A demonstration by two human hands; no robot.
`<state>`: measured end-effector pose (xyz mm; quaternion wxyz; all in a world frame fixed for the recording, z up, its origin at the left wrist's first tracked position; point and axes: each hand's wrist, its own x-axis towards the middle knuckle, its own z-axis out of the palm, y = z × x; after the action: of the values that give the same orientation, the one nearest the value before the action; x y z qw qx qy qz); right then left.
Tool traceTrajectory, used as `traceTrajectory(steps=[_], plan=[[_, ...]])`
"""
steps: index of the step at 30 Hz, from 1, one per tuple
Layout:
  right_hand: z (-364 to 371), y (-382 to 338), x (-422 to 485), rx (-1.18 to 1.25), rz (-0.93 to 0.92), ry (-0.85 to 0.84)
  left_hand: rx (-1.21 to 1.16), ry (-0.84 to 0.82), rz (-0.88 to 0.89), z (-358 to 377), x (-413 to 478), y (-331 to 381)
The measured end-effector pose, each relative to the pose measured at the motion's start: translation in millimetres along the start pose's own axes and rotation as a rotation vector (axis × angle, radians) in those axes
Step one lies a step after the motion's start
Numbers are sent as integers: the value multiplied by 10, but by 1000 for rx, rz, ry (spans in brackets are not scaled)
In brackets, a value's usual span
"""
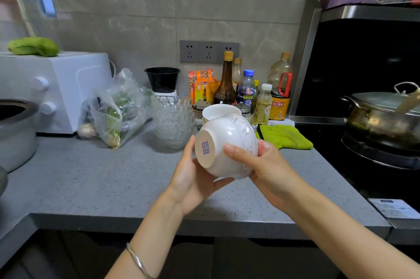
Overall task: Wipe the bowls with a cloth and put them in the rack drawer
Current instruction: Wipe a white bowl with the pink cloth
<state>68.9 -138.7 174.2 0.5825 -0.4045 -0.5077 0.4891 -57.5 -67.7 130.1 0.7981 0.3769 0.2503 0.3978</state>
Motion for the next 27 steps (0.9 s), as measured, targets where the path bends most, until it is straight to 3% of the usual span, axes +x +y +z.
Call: traceTrajectory(steps=[4, 9, 17, 21, 24, 27], plan=[[-11, -38, 13, 116, 22, 0, -166, -12, 110, 65, -14, 8], [-67, -40, -2, 92, 24, -47, -178, -58, 218, 44, -62, 13], [-133, 135, 27, 53, 189, -82, -241, 17, 224, 39, -143, 101], [-209, 193, -1, 134, 284, 34, -267, 99, 230, 24, -142, 157], [-239, 167, 18, 246, 200, 171, -295, 152, 231, -12, -126, 188], [-209, 73, 35, 148, -64, 269, -301, 191, 235, 1, -107, 185]])
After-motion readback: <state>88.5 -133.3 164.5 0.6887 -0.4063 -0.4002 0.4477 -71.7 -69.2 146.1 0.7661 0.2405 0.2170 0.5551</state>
